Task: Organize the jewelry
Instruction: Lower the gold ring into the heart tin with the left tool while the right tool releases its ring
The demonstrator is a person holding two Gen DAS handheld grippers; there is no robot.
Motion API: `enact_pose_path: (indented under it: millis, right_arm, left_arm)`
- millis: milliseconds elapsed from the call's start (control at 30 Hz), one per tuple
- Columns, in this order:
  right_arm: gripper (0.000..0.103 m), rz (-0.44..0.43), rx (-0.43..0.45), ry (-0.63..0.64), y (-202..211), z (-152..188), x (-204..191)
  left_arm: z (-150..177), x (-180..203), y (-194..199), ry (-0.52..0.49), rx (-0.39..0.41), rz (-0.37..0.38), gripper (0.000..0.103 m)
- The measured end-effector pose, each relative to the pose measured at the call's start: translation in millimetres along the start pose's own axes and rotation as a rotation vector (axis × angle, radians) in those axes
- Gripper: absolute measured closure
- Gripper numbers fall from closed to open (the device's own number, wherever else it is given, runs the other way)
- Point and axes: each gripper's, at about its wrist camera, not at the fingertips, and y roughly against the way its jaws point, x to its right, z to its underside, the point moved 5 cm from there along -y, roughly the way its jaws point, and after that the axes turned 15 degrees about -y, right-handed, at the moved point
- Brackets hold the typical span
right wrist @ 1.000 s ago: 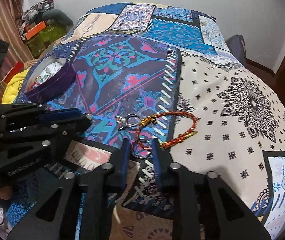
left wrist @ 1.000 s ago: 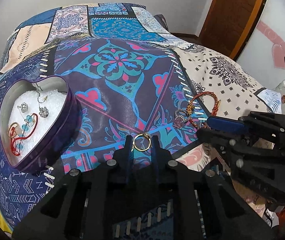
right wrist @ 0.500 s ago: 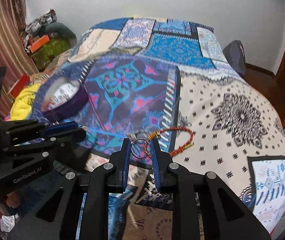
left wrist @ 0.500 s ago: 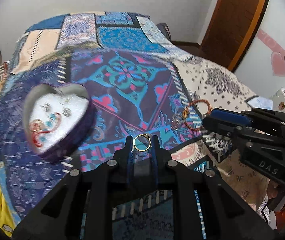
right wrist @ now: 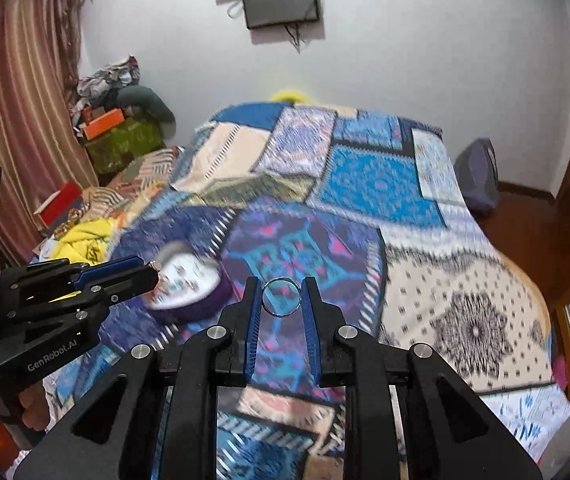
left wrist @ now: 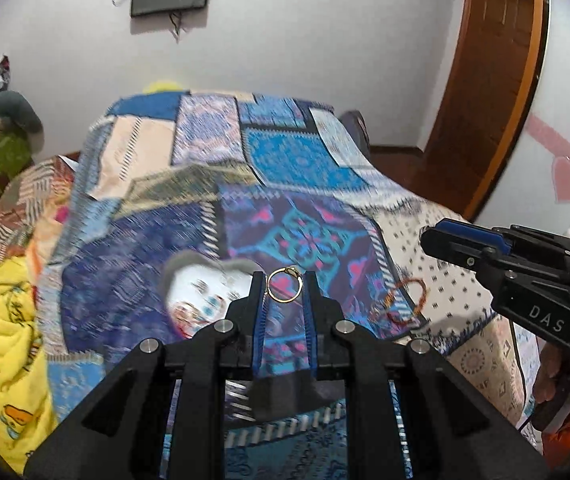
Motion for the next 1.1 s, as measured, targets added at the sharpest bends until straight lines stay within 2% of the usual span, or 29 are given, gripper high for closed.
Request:
enact_pose_path:
  millis: [233,500,767,1100]
  right_arm:
    - [0.085,-0.066,0.031,0.048,-3.5,-13.1,-34.9]
    - [0.085,-0.137,0.021,0.075,-24.9,-17.2,-65.0]
    - [0.085,-0.172,-0.042,0.078,-58.0,-8.1,-76.3]
    - [0.085,-0.162,-0.143,0.044,-93.2,13.0,-64.0]
  left_arm:
    - [-7.1,-30.5,19.3,0.026,0.047,-0.068,0.087]
    - [3.6,-67.0,16.3,0.075,0.037,-0.112,0.087]
    - [22.3,-80.9,-8.1,0.100,-0.013,-0.093,0.087]
    - [35.0,-74.0,-48.8,0.078,-0.073,-0.045,0.087]
